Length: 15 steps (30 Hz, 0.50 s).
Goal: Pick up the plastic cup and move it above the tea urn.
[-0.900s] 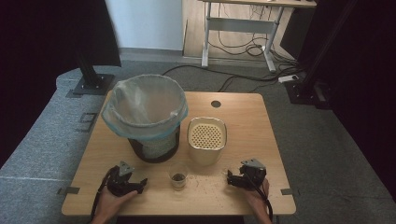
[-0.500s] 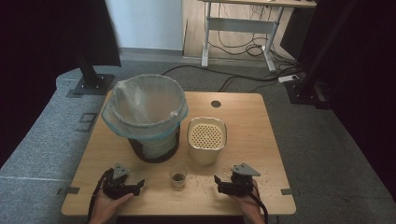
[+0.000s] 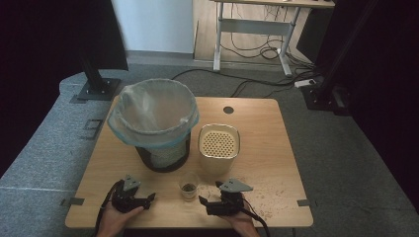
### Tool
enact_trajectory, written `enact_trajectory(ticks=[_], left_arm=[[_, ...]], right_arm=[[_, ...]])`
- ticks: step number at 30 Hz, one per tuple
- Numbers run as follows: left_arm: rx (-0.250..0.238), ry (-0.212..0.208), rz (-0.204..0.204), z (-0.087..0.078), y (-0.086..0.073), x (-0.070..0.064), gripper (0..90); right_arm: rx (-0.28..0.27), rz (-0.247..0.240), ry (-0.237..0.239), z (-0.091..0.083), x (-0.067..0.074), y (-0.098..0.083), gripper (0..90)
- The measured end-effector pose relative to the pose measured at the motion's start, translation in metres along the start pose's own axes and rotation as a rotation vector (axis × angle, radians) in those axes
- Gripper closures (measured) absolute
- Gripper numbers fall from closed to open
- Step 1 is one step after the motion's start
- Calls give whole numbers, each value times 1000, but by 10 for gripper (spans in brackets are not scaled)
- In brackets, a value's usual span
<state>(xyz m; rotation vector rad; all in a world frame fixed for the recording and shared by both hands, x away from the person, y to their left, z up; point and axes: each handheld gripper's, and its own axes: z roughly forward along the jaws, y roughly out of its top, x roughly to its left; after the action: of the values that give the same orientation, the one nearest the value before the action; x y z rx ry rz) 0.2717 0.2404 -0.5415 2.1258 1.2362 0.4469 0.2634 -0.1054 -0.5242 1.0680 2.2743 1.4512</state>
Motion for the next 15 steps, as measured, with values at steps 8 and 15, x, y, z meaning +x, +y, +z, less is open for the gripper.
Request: enact_trajectory(ticks=[8,15], left_arm=[[1,-4,-11,1,-1,2,144],[-3,-7,-8,1,-2,2,145]], right_arm=[[-6,-90,44,33,22,10,214],[-22,-140,-4,60,28,21,322]])
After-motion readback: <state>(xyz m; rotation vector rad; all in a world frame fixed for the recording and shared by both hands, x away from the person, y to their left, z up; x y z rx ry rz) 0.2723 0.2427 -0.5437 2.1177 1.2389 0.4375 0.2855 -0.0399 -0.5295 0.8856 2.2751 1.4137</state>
